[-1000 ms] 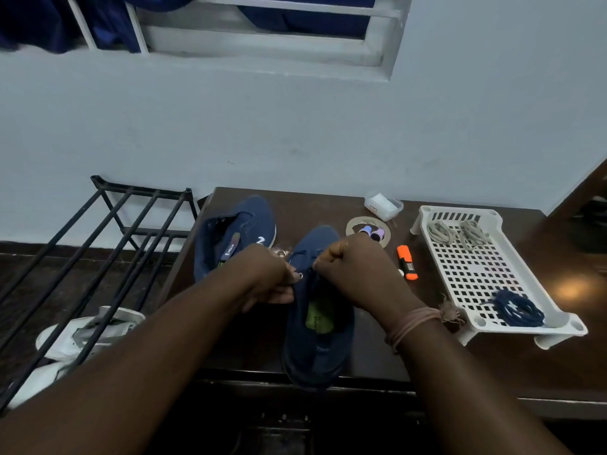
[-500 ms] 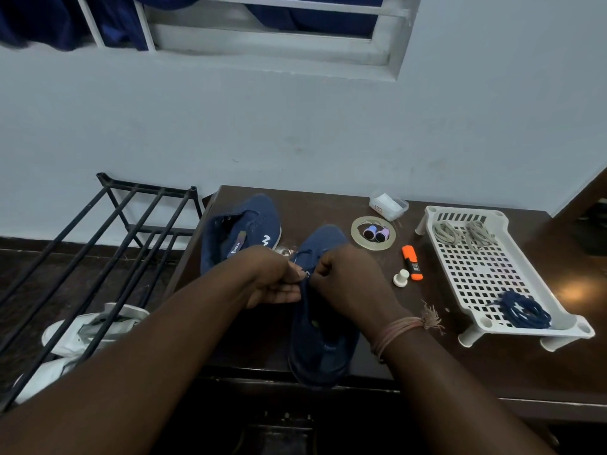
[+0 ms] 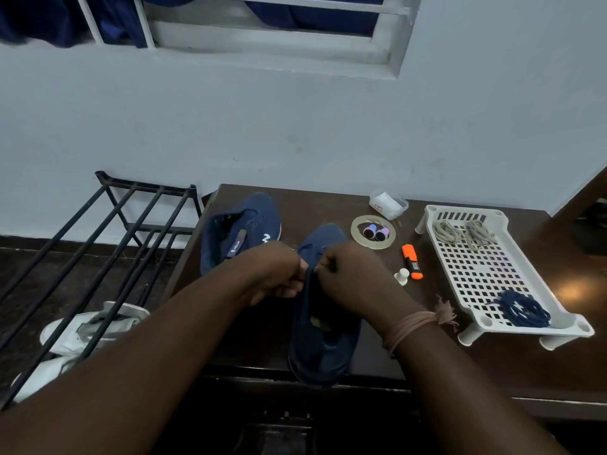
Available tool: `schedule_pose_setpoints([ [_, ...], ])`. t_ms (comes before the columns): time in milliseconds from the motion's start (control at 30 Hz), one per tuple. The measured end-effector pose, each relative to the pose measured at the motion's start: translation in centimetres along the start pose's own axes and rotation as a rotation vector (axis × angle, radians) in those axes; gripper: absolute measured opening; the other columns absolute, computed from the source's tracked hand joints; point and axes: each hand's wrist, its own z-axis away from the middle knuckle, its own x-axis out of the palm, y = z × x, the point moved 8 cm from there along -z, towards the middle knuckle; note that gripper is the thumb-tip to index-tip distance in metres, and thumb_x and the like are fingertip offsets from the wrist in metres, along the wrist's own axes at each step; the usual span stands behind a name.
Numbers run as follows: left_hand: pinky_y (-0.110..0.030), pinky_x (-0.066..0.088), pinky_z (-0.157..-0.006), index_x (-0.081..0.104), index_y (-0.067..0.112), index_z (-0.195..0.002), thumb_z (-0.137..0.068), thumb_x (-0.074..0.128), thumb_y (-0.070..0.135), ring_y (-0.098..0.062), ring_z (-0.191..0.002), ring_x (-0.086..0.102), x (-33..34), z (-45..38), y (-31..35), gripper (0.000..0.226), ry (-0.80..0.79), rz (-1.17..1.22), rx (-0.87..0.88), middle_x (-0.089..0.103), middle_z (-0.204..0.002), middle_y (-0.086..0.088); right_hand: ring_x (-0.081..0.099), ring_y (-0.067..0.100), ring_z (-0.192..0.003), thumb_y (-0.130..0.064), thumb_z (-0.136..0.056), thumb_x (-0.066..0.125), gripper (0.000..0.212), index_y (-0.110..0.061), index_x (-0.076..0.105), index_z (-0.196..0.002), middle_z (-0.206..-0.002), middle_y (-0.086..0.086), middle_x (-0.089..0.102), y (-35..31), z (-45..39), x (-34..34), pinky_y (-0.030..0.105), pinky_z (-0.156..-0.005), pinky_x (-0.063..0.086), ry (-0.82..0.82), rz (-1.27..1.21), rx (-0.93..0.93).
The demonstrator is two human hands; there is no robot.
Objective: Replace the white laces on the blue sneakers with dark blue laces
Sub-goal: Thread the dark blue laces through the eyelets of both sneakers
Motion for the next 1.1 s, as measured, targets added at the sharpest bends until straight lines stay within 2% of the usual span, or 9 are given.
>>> schedule_pose_setpoints([
  [167, -0.035, 0.059, -0.069, 0.050, 0.007, -0.086, -0.101, 0.028, 0.007, -0.018, -0.067, 0.062, -3.1, 1.4, 4.4, 0.026, 0.096, 0.463, 0.185, 0.060, -0.076, -0.007, 0.055, 0.015, -0.063, -0.024, -0.096, 0.053, 0.024, -0.010, 0.060, -0.078, -0.070, 0.002, 0.062, 2.1, 0.2, -3.7, 0.026, -0.055, 0.039, 0.043, -0.187, 0.112],
  [267, -0.021, 0.037, -0.041, 0.038, 0.017, -0.080, -0.097, 0.029, 0.006, -0.009, -0.041, 0.033, -7.4, 2.1, 6.3, 0.022, 0.144, 0.771, 0.311, 0.038, -0.055, 0.003, 0.059, 0.016, -0.071, -0.025, -0.092, 0.061, 0.014, -0.012, 0.063, -0.088, -0.080, 0.002, 0.066, 4.1, 0.6, -3.7, 0.026, -0.060, 0.045, -0.082, -0.230, 0.174],
  [400, -0.024, 0.036, -0.045, 0.055, 0.014, -0.076, -0.098, 0.053, 0.029, -0.013, -0.045, 0.042, -8.6, 2.9, 5.4, 0.027, 0.274, -0.051, 0.257, 0.049, -0.062, -0.002, 0.058, 0.016, -0.069, -0.038, -0.082, 0.077, 0.033, -0.016, 0.055, -0.095, -0.083, 0.004, 0.065, 4.4, 1.6, -1.9, 0.031, -0.060, 0.047, -0.301, -0.177, 0.244],
  [500, -0.038, 0.053, -0.083, 0.075, 0.017, -0.090, -0.086, 0.068, 0.058, -0.018, -0.083, 0.065, -4.7, 3.0, 2.9, 0.042, -0.036, -0.768, 0.094, 0.071, -0.090, -0.002, 0.065, 0.023, -0.077, -0.025, -0.091, 0.068, 0.018, -0.015, 0.054, -0.086, -0.081, 0.005, 0.063, 3.0, 1.5, -1.4, 0.036, -0.068, 0.057, -0.310, -0.124, 0.208],
  [567, -0.034, 0.051, -0.083, 0.079, 0.023, -0.086, -0.084, 0.068, 0.059, -0.011, -0.081, 0.065, -2.8, 3.4, 2.6, 0.037, -0.156, -0.882, 0.130, 0.073, -0.087, 0.005, 0.069, 0.031, -0.088, -0.022, -0.093, 0.065, 0.014, -0.011, 0.056, -0.090, -0.091, 0.013, 0.067, 2.8, 1.6, -1.2, 0.045, -0.079, 0.059, -0.321, -0.119, 0.231],
  [767, -0.032, 0.043, -0.076, 0.069, 0.022, -0.079, -0.099, 0.056, 0.039, -0.013, -0.092, 0.061, -5.9, 4.1, 8.6, 0.029, 0.067, 0.190, 0.600, 0.073, -0.100, 0.007, 0.072, 0.033, -0.082, -0.020, -0.099, 0.058, 0.016, -0.007, 0.054, -0.090, -0.093, 0.020, 0.072, 3.2, 2.2, -0.9, 0.045, -0.079, 0.061, -0.403, -0.158, 0.335],
  [900, -0.026, 0.055, -0.070, 0.053, 0.019, -0.078, -0.104, 0.046, 0.036, -0.010, -0.075, 0.068, -6.6, 3.0, 7.9, 0.031, -0.150, 0.989, 0.466, 0.071, -0.085, 0.000, 0.068, 0.030, -0.064, -0.017, -0.098, 0.058, 0.015, -0.006, 0.054, -0.089, -0.075, 0.018, 0.068, 3.5, 2.3, -0.5, 0.044, -0.071, 0.062, -0.394, -0.249, 0.424],
  [1000, -0.015, 0.026, -0.042, 0.045, 0.020, -0.077, -0.107, 0.041, 0.024, -0.002, -0.041, 0.034, -6.5, 2.1, 6.4, 0.030, -0.129, 1.006, 0.317, 0.056, -0.066, 0.002, 0.073, 0.037, -0.081, -0.016, -0.100, 0.052, 0.016, -0.005, 0.053, -0.088, -0.088, 0.023, 0.070, 3.4, 2.3, -0.4, 0.048, -0.078, 0.061, -0.405, -0.255, 0.442],
  [1100, -0.017, 0.023, -0.034, 0.050, 0.016, -0.084, -0.105, 0.047, 0.038, -0.003, -0.033, 0.030, -5.6, 1.4, 4.4, 0.031, 0.008, 0.436, 0.169, 0.065, -0.063, -0.003, 0.072, 0.038, -0.091, -0.014, -0.102, 0.048, 0.016, -0.004, 0.054, -0.090, -0.097, 0.025, 0.071, 3.6, 2.3, -0.3, 0.048, -0.082, 0.060, -0.413, -0.246, 0.457],
])
